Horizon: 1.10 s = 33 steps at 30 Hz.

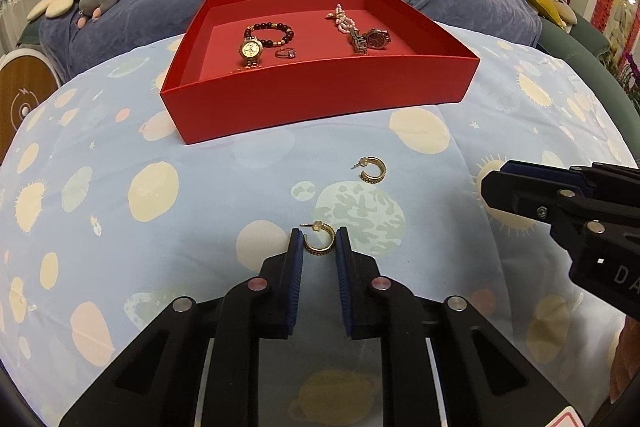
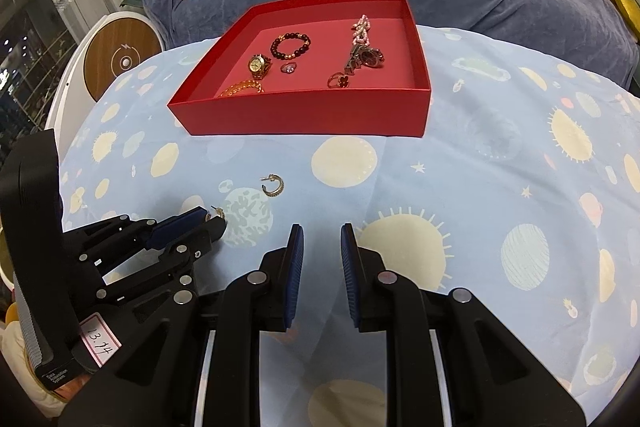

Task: Organize jewelry
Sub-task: 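Grasp a gold hoop earring with the left tool while the right tool grasps the other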

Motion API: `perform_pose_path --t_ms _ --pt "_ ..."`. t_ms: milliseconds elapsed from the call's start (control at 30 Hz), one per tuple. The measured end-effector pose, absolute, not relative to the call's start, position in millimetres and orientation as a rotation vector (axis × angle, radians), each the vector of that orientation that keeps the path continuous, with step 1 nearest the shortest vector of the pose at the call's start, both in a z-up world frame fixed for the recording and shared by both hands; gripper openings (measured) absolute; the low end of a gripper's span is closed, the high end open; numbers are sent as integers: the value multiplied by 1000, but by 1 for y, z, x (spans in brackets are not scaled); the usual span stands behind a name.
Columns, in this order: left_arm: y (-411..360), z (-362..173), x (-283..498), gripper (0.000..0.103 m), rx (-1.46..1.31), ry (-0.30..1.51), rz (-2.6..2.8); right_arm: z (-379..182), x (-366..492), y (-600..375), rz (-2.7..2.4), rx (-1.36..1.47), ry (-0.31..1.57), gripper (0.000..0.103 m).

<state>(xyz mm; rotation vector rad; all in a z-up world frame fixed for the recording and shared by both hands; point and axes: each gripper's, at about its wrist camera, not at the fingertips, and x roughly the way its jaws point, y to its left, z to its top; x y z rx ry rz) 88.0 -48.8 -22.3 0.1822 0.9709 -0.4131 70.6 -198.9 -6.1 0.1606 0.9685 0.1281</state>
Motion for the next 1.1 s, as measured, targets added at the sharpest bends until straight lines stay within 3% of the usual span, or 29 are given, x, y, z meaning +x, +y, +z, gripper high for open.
perform_pose_path --t_ms 567,667,1100 --pt "-7 1 101 14 59 977 -399 -19 98 -175 191 151 993 20" --pt "1 5 106 14 49 968 -373 -22 103 -168 202 134 988 27" --pt "10 8 110 14 45 965 -348 -33 117 -154 183 56 966 26"
